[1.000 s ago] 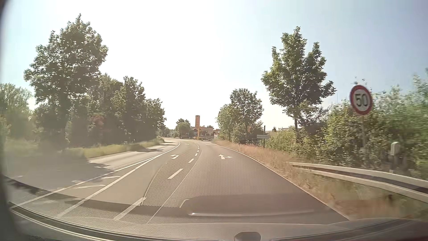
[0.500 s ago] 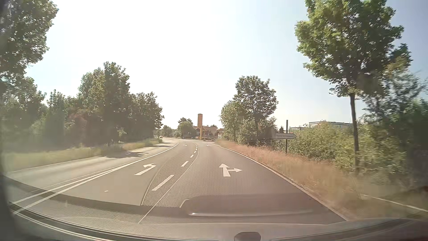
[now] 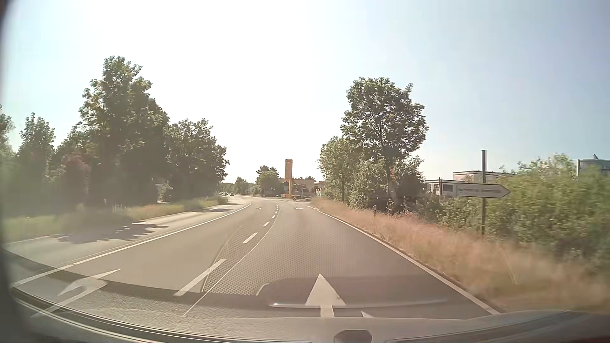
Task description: Follow the waypoints while adhering to traffic rules and regulations
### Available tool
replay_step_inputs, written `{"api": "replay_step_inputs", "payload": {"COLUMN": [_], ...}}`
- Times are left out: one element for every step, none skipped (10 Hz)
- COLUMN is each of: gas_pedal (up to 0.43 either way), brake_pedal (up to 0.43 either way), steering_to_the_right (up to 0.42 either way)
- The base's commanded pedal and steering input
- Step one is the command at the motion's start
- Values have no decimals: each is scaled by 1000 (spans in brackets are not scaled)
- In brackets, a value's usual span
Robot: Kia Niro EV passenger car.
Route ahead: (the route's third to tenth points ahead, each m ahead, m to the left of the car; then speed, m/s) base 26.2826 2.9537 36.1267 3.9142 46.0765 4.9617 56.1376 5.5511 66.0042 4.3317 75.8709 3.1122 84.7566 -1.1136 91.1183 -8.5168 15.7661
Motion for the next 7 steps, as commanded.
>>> {"api": "replay_step_inputs", "payload": {"gas_pedal": [0,0,0,0,0,0,0], "brake_pedal": [18,12,18,18,18,18,18], "steering_to_the_right": [-12,-16,-19,-19,-19,-18,-18]}}
